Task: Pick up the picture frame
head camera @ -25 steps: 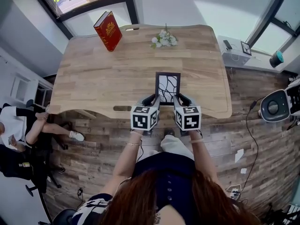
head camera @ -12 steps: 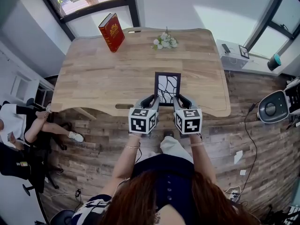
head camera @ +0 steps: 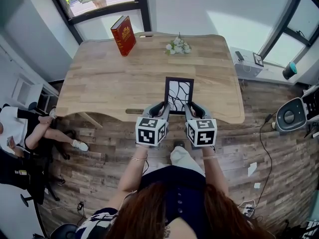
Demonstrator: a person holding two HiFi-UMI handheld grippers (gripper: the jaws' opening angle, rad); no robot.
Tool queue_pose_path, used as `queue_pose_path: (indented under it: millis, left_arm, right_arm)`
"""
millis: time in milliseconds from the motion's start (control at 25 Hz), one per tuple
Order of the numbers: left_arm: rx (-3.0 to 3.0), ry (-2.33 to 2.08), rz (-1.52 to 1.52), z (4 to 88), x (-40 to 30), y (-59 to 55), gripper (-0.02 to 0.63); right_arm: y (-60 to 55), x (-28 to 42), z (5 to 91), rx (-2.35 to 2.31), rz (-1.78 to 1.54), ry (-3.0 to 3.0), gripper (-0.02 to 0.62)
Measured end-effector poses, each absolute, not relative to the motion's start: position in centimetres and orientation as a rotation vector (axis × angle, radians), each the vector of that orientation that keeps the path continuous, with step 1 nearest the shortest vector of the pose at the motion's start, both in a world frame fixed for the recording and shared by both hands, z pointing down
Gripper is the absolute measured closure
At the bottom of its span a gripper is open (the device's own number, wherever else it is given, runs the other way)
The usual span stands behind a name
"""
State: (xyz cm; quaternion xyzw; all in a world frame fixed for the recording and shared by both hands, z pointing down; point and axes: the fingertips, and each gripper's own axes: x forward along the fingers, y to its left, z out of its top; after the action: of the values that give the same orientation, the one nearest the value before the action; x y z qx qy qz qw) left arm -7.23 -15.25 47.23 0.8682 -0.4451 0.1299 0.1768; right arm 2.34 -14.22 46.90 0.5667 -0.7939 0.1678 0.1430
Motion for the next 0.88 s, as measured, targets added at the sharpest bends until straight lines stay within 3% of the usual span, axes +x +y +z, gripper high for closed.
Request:
queue_pose_path:
  millis: [880]
  left_arm:
    - [2.572, -1.304, 0.238, 40.7, -9.2, -7.9, 0.517]
  right_arm:
    - [-6.7, 0.5, 40.2, 1.727, 0.307, -2.332, 0.511]
